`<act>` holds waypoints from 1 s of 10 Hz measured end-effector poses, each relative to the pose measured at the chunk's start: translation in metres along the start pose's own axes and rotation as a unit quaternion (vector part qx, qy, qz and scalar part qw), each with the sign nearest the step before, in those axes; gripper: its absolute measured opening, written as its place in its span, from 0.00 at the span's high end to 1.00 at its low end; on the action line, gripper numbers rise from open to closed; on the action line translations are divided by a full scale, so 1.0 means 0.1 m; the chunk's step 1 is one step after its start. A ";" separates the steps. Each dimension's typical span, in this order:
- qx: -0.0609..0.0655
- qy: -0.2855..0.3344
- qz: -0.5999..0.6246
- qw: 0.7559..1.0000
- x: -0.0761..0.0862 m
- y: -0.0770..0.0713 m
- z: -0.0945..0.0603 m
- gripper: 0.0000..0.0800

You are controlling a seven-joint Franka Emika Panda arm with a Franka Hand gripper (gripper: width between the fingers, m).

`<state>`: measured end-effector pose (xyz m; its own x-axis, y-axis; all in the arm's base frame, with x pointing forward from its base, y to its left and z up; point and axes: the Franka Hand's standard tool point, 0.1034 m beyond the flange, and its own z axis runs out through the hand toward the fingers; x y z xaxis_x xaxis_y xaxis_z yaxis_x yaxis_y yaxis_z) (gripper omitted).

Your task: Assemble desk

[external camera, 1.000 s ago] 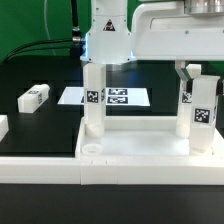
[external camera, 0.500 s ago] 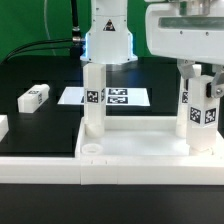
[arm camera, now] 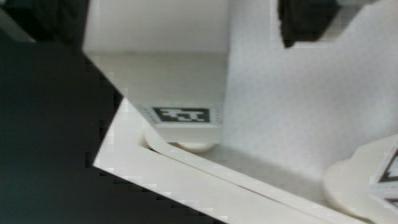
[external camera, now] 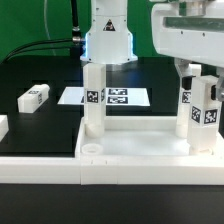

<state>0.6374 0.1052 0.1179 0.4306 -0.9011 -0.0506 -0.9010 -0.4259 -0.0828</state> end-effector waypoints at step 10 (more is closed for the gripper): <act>-0.005 0.017 -0.430 0.903 0.01 -0.05 -0.04 0.19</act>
Offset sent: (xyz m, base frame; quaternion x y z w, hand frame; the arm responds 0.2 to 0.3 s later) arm 0.0025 0.0049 0.0057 -0.0014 -0.0055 -0.1928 0.9812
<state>0.6426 0.1062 0.1221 0.9692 -0.2394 0.0577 -0.2355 -0.9695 -0.0678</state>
